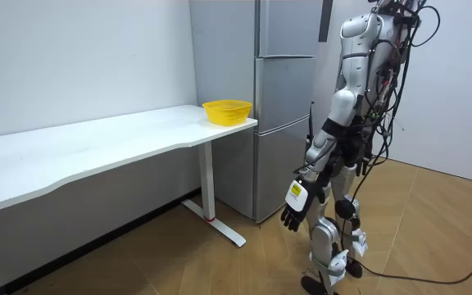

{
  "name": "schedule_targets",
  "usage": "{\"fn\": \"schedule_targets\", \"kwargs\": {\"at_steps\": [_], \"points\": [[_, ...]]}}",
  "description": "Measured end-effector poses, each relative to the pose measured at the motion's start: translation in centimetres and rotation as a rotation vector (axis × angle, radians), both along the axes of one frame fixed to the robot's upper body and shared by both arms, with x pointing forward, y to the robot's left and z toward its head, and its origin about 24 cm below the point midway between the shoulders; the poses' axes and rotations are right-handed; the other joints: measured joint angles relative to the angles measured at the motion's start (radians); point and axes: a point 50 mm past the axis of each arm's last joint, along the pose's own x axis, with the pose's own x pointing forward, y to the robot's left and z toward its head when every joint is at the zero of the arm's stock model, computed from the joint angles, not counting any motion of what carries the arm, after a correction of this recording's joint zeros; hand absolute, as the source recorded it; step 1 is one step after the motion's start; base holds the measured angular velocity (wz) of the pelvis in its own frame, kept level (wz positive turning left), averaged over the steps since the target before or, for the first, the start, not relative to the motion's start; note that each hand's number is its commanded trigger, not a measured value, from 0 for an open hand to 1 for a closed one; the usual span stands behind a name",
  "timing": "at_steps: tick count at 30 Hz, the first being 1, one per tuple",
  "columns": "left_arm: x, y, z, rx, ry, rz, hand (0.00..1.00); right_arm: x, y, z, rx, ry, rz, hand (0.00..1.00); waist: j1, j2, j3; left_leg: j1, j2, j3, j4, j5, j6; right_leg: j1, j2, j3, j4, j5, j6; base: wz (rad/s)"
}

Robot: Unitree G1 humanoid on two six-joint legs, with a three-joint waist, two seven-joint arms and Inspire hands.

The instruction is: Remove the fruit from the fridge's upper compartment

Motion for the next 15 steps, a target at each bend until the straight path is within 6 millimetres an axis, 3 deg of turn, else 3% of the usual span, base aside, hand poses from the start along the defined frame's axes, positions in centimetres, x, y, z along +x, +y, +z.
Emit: {"fn": "schedule_targets", "kwargs": {"at_steps": [15], "points": [[-0.34,0.07,0.11,0.01,-0.002,0.005,0.0,0.47,-0.42,0.16,-0.034,-0.021,0.028,0.0,0.001,-0.002,-0.0011,0.002,0.0,-0.002,-0.003,0.0,0.0,0.001,0.0,-0.002,0.001,0.0,0.0,0.0]]}}
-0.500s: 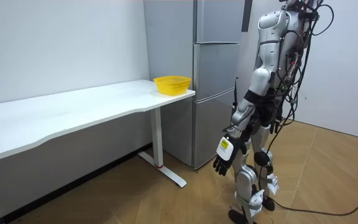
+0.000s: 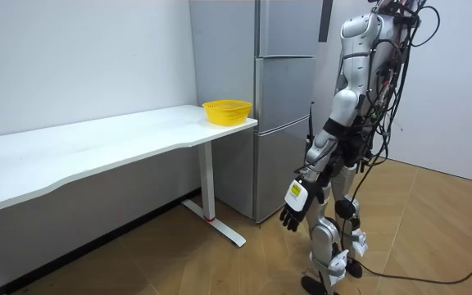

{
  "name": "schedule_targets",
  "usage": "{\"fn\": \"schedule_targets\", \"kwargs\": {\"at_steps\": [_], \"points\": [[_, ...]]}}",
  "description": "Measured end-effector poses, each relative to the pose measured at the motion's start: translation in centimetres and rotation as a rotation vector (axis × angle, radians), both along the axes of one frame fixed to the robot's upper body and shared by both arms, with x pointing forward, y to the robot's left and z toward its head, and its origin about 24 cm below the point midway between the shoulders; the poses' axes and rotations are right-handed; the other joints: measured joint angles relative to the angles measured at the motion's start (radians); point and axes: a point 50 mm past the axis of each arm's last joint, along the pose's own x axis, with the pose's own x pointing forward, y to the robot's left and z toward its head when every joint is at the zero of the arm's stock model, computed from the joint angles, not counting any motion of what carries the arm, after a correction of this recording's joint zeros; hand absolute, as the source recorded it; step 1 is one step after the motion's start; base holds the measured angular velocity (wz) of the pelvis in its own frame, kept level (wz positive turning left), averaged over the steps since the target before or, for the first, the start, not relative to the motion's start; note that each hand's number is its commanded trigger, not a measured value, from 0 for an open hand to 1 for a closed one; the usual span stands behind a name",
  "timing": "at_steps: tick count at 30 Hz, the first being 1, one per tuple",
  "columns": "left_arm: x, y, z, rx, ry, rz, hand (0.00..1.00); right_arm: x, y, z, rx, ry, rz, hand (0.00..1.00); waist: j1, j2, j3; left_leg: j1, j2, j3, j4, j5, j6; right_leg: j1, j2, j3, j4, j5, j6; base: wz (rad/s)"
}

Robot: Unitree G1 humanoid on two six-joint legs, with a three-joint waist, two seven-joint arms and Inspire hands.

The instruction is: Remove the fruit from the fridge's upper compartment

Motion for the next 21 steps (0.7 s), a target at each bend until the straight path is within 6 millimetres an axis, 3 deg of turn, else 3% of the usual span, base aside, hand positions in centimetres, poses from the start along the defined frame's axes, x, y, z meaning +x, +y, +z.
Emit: {"fn": "schedule_targets", "kwargs": {"at_steps": [10,21], "points": [[-0.7,-0.2,-0.2,-0.006,0.043,0.025,0.0,-0.1,-0.1,0.0,-0.014,0.002,-0.004,0.0,0.0,0.001,0.0001,0.0,0.0,0.0,-0.001,0.0,0.0,0.0,0.0,0.0,0.0,0.0,0.001,0.0],[-1.5,-0.3,-0.2,0.004,-0.015,0.349,0.0,-0.3,0.0,0.0,-0.01,0.004,-0.051,0.0,0.009,0.008,-0.0036,-0.003,-0.001,0.0,0.002,0.0,0.0,0.002,-0.003,-0.021,-0.013,0.001,0.001,0.04]]}}
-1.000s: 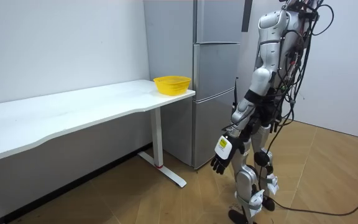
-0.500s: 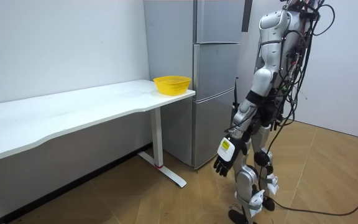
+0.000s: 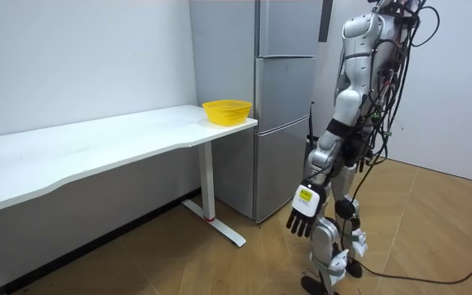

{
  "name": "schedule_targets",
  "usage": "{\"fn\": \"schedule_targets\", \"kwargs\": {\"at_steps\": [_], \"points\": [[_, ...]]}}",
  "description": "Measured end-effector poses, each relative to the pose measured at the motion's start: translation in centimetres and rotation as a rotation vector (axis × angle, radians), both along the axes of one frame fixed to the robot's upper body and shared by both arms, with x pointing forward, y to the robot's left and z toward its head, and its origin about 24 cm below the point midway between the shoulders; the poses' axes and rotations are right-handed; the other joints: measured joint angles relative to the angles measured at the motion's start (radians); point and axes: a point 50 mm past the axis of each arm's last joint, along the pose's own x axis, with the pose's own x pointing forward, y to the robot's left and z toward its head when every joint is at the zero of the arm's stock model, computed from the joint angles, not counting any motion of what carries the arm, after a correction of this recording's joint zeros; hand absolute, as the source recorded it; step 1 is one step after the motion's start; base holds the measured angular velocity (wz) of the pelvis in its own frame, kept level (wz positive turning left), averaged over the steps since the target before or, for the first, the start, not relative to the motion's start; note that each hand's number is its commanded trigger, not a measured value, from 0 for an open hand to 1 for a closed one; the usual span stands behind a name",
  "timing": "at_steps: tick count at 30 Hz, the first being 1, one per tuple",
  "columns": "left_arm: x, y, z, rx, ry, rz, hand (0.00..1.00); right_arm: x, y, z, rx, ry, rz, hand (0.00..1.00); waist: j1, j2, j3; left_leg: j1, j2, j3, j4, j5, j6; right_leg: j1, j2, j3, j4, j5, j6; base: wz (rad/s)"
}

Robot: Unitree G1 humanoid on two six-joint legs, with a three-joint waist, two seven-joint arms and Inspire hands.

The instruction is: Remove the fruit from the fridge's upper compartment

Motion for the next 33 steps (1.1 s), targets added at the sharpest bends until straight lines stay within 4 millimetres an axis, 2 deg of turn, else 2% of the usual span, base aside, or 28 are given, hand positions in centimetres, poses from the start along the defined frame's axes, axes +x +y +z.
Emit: {"fn": "schedule_targets", "kwargs": {"at_steps": [4,9,12,15,16,19,22,24,29,33], "points": [[-0.7,0.6,0.1,0.048,-0.031,0.226,0.0,-0.5,-0.2,0.0,-0.013,0.005,-0.062,0.0,0.012,0.004,0.0002,0.002,0.0,-0.003,0.0,0.0,0.0,0.004,-0.001,-0.005,0.0,0.0,0.0,0.0],[-0.1,1.8,0.5,0.155,-0.151,0.674,0.0,-1.0,-0.7,0.1,-0.043,-0.013,-0.166,0.0,0.023,0.007,0.0014,0.006,0.0,-0.001,-0.005,0.0,0.0,0.004,-0.001,0.0,0.0,0.0,0.0,0.0],[0.4,2.6,0.8,0.216,-0.201,0.842,0.0,-0.9,-1.0,0.2,-0.062,-0.036,-0.209,0.0,0.023,0.01,0.0011,0.013,0.0,-0.001,-0.017,0.0,0.0,0.004,0.001,0.001,0.001,0.002,0.001,0.0],[1.0,3.4,1.3,0.268,-0.249,0.914,0.0,-0.9,-1.1,0.3,-0.072,-0.046,-0.224,0.0,0.025,0.014,0.0006,0.01,0.0,-0.003,-0.022,0.0,0.001,0.0,0.001,0.0,0.002,0.002,0.003,0.0],[1.3,3.7,1.4,0.279,-0.264,0.935,0.0,-0.8,-1.1,0.3,-0.072,-0.047,-0.225,0.0,0.025,0.022,-0.0034,0.01,0.0,-0.005,-0.024,-0.001,0.001,-0.001,0.001,-0.001,0.002,0.002,0.003,0.04],[3.2,5.3,2.6,0.359,-0.369,0.997,0.0,-0.8,-1.2,0.3,-0.074,-0.048,-0.218,0.0,0.026,0.023,-0.0038,0.012,0.003,-0.009,-0.032,-0.001,0.001,-0.003,0.004,-0.003,0.002,0.003,0.002,0.03],[5.8,6.7,4.2,0.442,-0.501,1.021,0.0,-0.4,-1.5,0.4,-0.081,-0.066,-0.207,0.0,0.026,0.028,-0.0055,0.007,0.003,-0.007,-0.032,-0.001,0.001,-0.003,0.004,-0.001,0.002,0.003,0.002,-0.01],[8.3,7.9,6.3,0.515,-0.64,1.032,0.0,0.0,-1.6,0.5,-0.083,-0.091,-0.2,0.0,0.024,0.023,-0.0056,-0.003,0.003,-0.009,-0.031,0.0,0.001,-0.013,0.004,-0.004,0.005,0.004,0.001,0.0],[11.6,9.4,10.8,0.657,-0.883,1.067,0.0,1.0,-1.8,0.7,-0.094,-0.157,-0.187,0.0,0.022,0.025,-0.0059,-0.004,0.001,-0.004,-0.025,0.0,0.002,-0.019,0.002,0.004,0.014,0.004,0.0,-0.07],[14.1,10.0,15.4,0.681,-1.131,1.094,0.0,0.3,-1.8,0.7,-0.089,-0.162,-0.186,0.0,0.037,0.028,-0.0058,0.002,0.0,-0.001,-0.024,0.0,0.002,-0.017,0.002,0.014,0.012,0.004,0.0,-0.08]]}}
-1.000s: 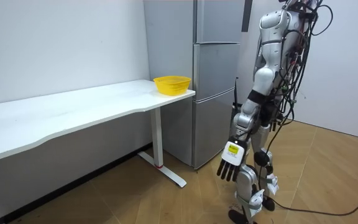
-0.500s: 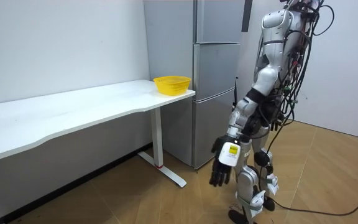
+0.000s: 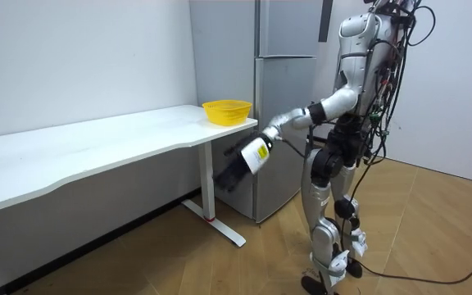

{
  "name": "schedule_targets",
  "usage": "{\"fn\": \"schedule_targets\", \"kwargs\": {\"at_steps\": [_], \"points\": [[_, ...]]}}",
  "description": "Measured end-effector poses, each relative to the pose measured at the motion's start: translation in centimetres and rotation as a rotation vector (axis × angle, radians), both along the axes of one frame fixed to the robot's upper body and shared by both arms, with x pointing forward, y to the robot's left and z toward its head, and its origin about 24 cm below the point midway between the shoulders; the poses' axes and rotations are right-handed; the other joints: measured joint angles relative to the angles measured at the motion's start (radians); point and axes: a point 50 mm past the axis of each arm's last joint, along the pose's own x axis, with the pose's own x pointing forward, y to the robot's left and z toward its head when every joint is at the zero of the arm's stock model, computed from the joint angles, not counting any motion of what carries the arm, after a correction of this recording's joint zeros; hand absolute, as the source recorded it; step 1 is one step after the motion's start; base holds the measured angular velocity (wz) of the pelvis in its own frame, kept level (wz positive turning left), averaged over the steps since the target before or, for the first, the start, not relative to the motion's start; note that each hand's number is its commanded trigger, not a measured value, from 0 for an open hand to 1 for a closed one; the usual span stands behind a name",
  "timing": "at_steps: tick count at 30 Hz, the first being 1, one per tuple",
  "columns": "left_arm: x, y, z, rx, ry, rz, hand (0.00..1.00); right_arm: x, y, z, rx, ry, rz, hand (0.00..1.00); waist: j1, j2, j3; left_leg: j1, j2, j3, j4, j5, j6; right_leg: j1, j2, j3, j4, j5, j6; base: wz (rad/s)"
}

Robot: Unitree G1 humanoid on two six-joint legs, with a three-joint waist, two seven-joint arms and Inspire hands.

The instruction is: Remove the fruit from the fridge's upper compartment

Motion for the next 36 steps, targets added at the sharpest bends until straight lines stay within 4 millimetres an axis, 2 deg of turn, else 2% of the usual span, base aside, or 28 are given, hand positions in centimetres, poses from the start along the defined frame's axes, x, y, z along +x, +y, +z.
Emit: {"fn": "schedule_targets", "kwargs": {"at_steps": [5,7,9,11,13,15,17,19,24,32,36], "points": [[1.8,-0.1,4.9,0.136,-0.193,-0.036,0.0,-0.8,0.1,-0.1,0.01,0.023,0.008,0.0,0.001,0.007,0.0024,0.0,0.0,-0.009,0.001,0.0,0.0,0.005,0.0,-0.008,-0.001,0.0,0.0,0.04],[2.5,-0.1,6.9,0.216,-0.24,-0.062,0.0,-1.1,0.2,-0.1,0.013,0.036,0.027,0.0,-0.001,0.01,0.0056,-0.001,0.0,-0.013,0.003,0.0,0.0,0.005,0.0,-0.01,-0.001,0.0,0.0,0.05],[3.2,-0.5,9.9,0.33,-0.327,-0.108,0.0,-1.1,0.2,-0.1,0.025,0.049,0.057,0.0,-0.003,0.011,0.0116,-0.006,-0.001,-0.012,0.003,0.0,0.0,-0.001,-0.001,-0.013,-0.001,0.0,0.0,0.02],[3.3,-0.8,11.7,0.391,-0.403,-0.146,0.0,-1.0,0.3,-0.2,0.037,0.05,0.061,0.0,-0.01,0.012,0.0172,-0.007,-0.001,-0.011,0.005,0.0,0.0,-0.001,-0.001,-0.008,0.0,0.0,0.0,0.02],[3.4,-1.1,13.0,0.43,-0.45,-0.187,0.0,-1.1,0.3,-0.2,0.046,0.054,0.061,0.0,-0.018,0.011,0.0166,-0.008,-0.001,-0.012,0.007,0.0,0.0,-0.004,-0.002,-0.009,0.0,-0.001,0.001,0.0],[3.9,-2.2,14.9,0.476,-0.538,-0.268,0.0,-1.1,0.5,-0.2,0.065,0.058,0.065,0.0,-0.025,0.005,0.0135,-0.018,-0.001,-0.012,0.009,0.0,0.0,-0.013,-0.002,-0.008,0.001,-0.001,0.001,0.0],[4.4,-3.2,15.9,0.502,-0.589,-0.356,0.0,-1.1,0.5,-0.2,0.078,0.06,0.071,0.0,-0.028,-0.001,0.0127,-0.019,-0.001,-0.011,0.009,0.0,0.0,-0.015,-0.001,-0.006,0.0,0.0,0.001,-0.02],[5.0,-4.2,16.4,0.512,-0.624,-0.442,0.0,-1.1,0.6,-0.3,0.09,0.065,0.075,0.0,-0.031,-0.002,0.0116,-0.018,-0.002,-0.008,0.009,0.0,0.0,-0.015,-0.001,-0.003,0.0,0.0,0.001,-0.05],[6.8,-6.3,17.1,0.52,-0.68,-0.659,0.0,-0.6,0.6,-0.3,0.091,0.063,0.105,0.0,-0.064,-0.001,0.0111,-0.017,-0.001,-0.012,0.01,0.0,0.0,-0.013,-0.001,-0.003,0.003,0.001,0.0,-0.01],[8.7,-9.9,16.7,0.483,-0.702,-0.982,0.0,0.4,0.6,-0.2,0.094,0.053,0.127,0.0,-0.104,-0.008,0.0136,-0.022,-0.001,0.003,0.009,0.0,0.0,-0.023,-0.001,0.008,0.003,0.002,0.0,-0.04],[9.4,-11.8,16.8,0.479,-0.73,-1.13,0.0,0.7,0.7,-0.2,0.097,0.042,0.131,0.0,-0.113,-0.008,0.0137,-0.023,0.0,0.004,0.008,0.0,0.0,-0.028,0.0,0.012,0.003,0.003,0.0,-0.04]]}}
